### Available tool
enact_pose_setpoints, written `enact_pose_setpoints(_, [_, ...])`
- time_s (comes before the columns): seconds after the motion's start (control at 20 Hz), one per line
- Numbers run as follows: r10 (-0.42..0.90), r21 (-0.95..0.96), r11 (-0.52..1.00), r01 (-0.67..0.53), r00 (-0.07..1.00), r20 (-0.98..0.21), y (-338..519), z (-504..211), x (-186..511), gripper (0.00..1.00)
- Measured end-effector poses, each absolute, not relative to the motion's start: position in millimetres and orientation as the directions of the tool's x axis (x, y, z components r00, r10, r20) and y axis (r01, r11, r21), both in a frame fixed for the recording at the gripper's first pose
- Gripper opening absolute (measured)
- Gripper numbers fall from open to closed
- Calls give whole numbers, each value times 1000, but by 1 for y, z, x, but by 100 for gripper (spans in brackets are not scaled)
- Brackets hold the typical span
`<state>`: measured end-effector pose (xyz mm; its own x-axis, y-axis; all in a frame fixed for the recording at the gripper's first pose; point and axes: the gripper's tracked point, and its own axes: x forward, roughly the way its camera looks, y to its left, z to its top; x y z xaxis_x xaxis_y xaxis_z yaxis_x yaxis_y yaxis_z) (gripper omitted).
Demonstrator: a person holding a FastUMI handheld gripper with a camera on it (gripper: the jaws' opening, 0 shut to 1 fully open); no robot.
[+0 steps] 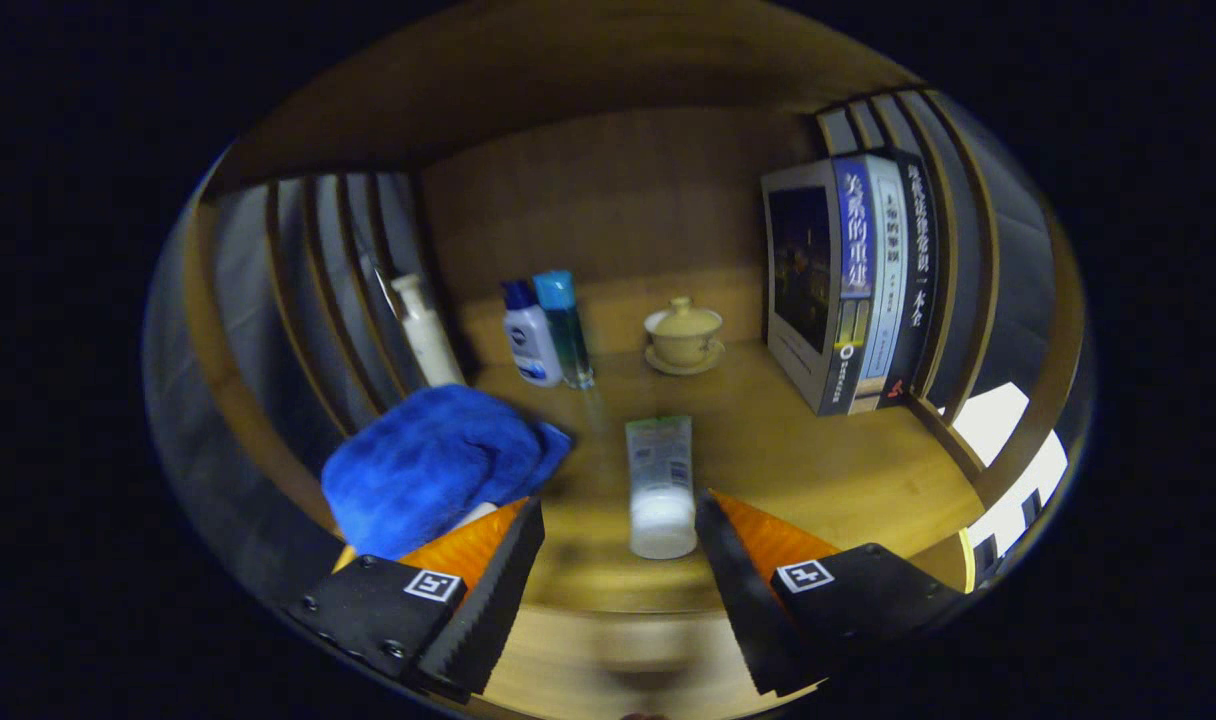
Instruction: Pull open the drawer, take out the items inside it, and place them on the countertop above the cabinet.
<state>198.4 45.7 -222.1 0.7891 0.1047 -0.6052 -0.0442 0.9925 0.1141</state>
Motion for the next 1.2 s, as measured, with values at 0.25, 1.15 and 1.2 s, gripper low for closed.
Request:
enact_pose_setpoints(0.25, [164,105,986,-130,872,-461,98,-168,160,98])
enact_pose_setpoints(1.15, [161,33,987,-158,955,-250,101,-139,-27,98])
enact_pose_setpoints(1.2, [154,41,988,-148,956,-250,97,-142,-33,98])
